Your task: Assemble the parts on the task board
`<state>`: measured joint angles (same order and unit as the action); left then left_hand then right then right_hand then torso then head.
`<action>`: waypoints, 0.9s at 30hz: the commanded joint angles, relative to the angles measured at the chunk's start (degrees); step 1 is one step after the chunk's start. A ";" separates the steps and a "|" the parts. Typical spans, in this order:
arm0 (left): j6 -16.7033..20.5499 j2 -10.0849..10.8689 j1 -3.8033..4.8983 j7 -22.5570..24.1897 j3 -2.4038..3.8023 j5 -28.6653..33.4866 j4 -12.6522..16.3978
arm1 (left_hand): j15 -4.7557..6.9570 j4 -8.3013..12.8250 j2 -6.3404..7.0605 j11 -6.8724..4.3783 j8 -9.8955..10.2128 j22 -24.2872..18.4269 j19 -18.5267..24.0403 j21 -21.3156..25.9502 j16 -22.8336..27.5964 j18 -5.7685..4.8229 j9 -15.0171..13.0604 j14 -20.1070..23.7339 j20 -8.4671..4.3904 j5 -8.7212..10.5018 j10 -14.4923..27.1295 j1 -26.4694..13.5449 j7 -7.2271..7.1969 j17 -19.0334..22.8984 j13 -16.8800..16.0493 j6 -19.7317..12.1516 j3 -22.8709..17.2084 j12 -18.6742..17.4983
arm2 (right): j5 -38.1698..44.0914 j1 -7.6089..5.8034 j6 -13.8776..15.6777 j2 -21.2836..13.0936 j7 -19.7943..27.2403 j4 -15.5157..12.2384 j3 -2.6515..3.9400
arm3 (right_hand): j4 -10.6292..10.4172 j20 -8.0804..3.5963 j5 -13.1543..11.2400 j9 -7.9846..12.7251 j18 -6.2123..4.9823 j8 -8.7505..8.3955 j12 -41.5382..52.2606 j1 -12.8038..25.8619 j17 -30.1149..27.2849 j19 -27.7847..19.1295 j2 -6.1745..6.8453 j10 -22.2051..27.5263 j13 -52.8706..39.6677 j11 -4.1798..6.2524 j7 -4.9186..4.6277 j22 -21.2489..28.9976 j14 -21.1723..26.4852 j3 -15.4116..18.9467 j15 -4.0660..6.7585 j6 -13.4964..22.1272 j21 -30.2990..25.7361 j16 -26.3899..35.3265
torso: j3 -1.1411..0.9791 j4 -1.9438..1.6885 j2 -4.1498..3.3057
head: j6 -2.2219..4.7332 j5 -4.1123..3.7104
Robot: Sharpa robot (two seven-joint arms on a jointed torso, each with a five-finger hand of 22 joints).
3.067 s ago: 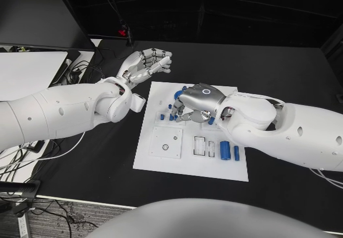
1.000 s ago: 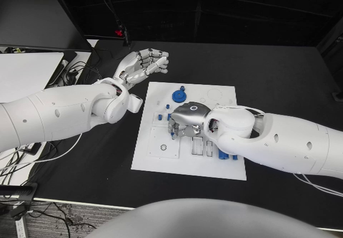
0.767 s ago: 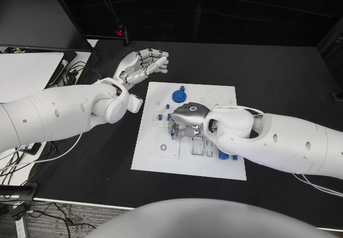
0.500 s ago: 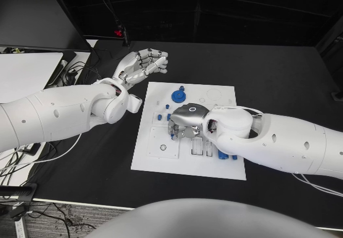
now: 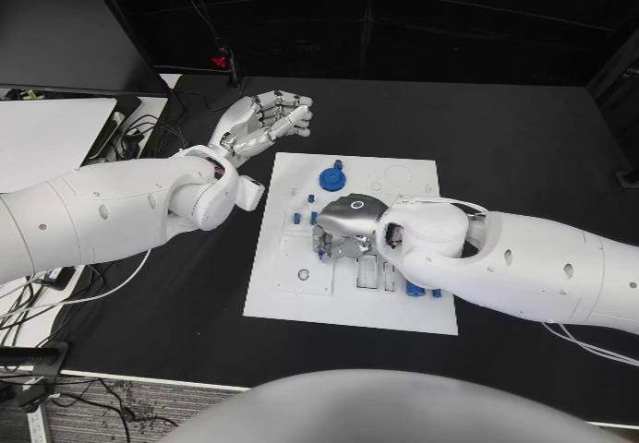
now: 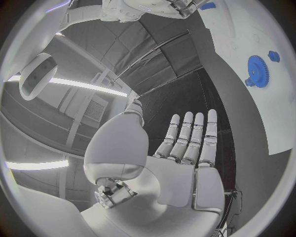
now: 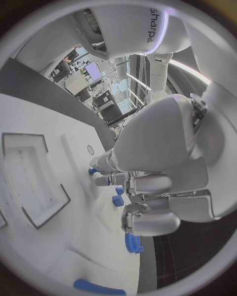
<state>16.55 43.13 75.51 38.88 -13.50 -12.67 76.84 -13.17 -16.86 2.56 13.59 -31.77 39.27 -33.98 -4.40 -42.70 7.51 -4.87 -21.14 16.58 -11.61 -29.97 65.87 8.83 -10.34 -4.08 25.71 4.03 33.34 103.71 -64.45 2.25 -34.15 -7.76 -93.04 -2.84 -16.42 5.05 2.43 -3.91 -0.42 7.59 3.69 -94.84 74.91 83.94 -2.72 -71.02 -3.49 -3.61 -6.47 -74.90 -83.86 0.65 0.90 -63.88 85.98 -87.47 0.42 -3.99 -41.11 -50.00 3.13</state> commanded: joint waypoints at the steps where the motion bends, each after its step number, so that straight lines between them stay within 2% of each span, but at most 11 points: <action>1: -0.45 0.02 0.07 3.60 0.03 0.16 0.12 | 0.38 -0.01 -0.61 0.14 -0.15 -0.06 -0.39 -0.34 -0.22 0.15 0.07 -0.03 -0.11 -0.37 0.33 -0.04 7.31 0.06 0.05 -0.39 -0.07 0.21 | 0.03 -0.03 -1.16 0.04 -0.31 -0.02 -0.01 | -0.15 0.51 0.27 0.16 -0.80 -0.78 -0.37 -0.27 10.39 3.34 0.73 1.04 0.12 -0.39 -0.36 -13.05 -5.24 -0.05 -0.60 1.01 -0.38 0.19 | 0.01 0.00 0.00 | 0.00 0.02; 5: -0.44 0.03 0.07 3.60 0.03 0.16 0.11 | 0.38 -0.01 -0.61 0.14 -0.15 -0.06 -0.39 -0.34 -0.22 0.15 0.07 -0.03 -0.11 -0.37 0.33 -0.04 7.31 0.06 0.05 -0.39 -0.07 0.21 | 0.03 0.00 -1.28 -0.02 -0.80 -0.10 -0.01 | -0.24 1.12 0.26 0.36 -0.97 -2.57 -0.34 1.38 9.67 2.93 2.90 3.88 0.10 -1.47 -1.64 -12.73 -5.08 1.29 -1.46 3.91 -1.07 0.59 | 0.01 -0.04 0.00 | 0.00 0.01; 8: -0.44 0.05 0.07 3.59 0.03 0.16 0.10 | 0.38 -0.01 -0.61 0.14 -0.15 -0.06 -0.39 -0.34 -0.22 0.15 0.07 -0.03 -0.11 -0.37 0.33 -0.04 7.31 0.06 0.05 -0.39 -0.07 0.21 | 0.04 0.02 -1.10 -0.10 -1.02 -0.14 -0.01 | -0.09 1.66 0.29 0.28 -1.01 -3.60 -0.27 2.68 9.12 2.82 3.96 6.15 0.04 -2.18 -2.56 -12.65 -4.94 1.97 -2.06 5.87 -1.28 0.89 | -0.02 -0.03 -0.01 | 0.00 0.12; 11: -0.47 0.06 0.07 3.59 0.03 0.16 0.09 | 0.38 -0.01 -0.61 0.14 -0.15 -0.06 -0.39 -0.34 -0.22 0.15 0.07 -0.03 -0.11 -0.37 0.33 -0.04 7.31 0.06 0.05 -0.39 -0.07 0.21 | 0.04 0.04 -0.25 -0.18 -1.02 -0.19 -0.02 | -0.02 2.09 0.29 0.12 -1.02 -3.76 -0.09 3.90 8.40 2.84 4.73 8.36 -0.07 -2.47 -2.88 -12.66 -4.77 2.12 -2.36 6.94 -1.26 1.28 | 0.00 0.01 -0.02 | 0.00 0.05; 17: -0.49 0.03 0.07 3.55 0.03 0.16 0.05 | 0.38 -0.01 -0.61 0.14 -0.15 -0.06 -0.39 -0.34 -0.22 0.15 0.07 -0.03 -0.11 -0.37 0.33 -0.04 7.31 0.06 0.05 -0.39 -0.07 0.21 | -0.03 0.05 2.66 -0.27 -0.29 -0.19 -0.02 | -0.10 2.42 0.30 -0.04 -1.16 -3.55 0.19 5.48 6.54 2.58 5.66 9.37 -0.18 -2.67 -3.13 -12.46 -4.33 1.86 -2.50 7.21 -1.72 2.33 | 0.02 0.03 -0.03 | 0.00 -0.17; 21: -0.55 0.00 0.07 3.56 0.03 0.16 0.06 | 0.38 -0.01 -0.61 0.14 -0.15 -0.06 -0.39 -0.34 -0.22 0.15 0.07 -0.03 -0.11 -0.37 0.33 -0.04 7.31 0.06 0.05 -0.39 -0.07 0.21 | -0.87 0.07 6.06 -0.64 0.74 -0.33 -0.02 | -0.13 2.55 0.30 -0.11 -1.15 -3.41 0.42 6.31 5.76 2.64 6.15 9.51 -0.24 -2.77 -3.27 -12.50 -4.16 1.49 -2.58 7.17 -1.64 2.77 | 0.01 -0.02 -0.03 | 0.00 -0.32; 24: -0.61 0.03 0.07 3.55 0.03 0.16 0.06 | 0.38 -0.01 -0.61 0.14 -0.15 -0.06 -0.39 -0.34 -0.22 0.15 0.07 -0.03 -0.11 -0.37 0.33 -0.04 7.31 0.06 0.05 -0.39 -0.07 0.21 | -2.62 0.09 11.50 -1.80 2.06 -1.12 -0.01 | -0.14 2.67 0.31 -0.17 -1.12 -3.29 0.65 6.86 5.40 2.73 6.42 9.49 -0.29 -2.93 -3.46 -12.55 -4.10 1.01 -2.70 7.08 -1.53 2.97 | -0.05 0.00 -0.02 | 0.00 -0.38; 27: -0.61 0.10 0.06 3.51 0.03 0.16 0.03 | 0.38 -0.01 -0.61 0.14 -0.15 -0.06 -0.39 -0.34 -0.22 0.15 0.07 -0.03 -0.11 -0.37 0.33 -0.04 7.31 0.06 0.05 -0.39 -0.07 0.21 | -5.99 0.07 17.09 -4.06 3.05 -2.90 0.02 | -0.11 2.76 0.32 -0.24 -1.07 -3.10 0.93 7.09 5.02 2.86 6.37 9.30 -0.33 -3.00 -3.54 -12.63 -4.04 0.45 -2.78 6.82 -1.35 3.17 | -0.02 -0.05 0.02 | 0.00 -0.61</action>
<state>16.52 43.17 75.51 38.88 -13.50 -12.66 76.82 -13.17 -16.86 2.55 13.59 -31.77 39.28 -33.98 -4.40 -42.70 7.51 -4.88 -21.14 16.58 -11.61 -29.97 65.87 8.83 -10.35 -4.09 25.71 4.03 33.34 101.65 -64.28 10.44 -37.78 -7.00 -95.41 -2.87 -16.51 7.50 2.50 -4.11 -0.43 4.28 4.45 -88.21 74.90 83.95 3.60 -61.82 -3.77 -6.45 -9.74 -74.90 -84.15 1.33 -1.44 -56.93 84.47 -84.65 0.39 -4.00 -41.12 -50.00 2.67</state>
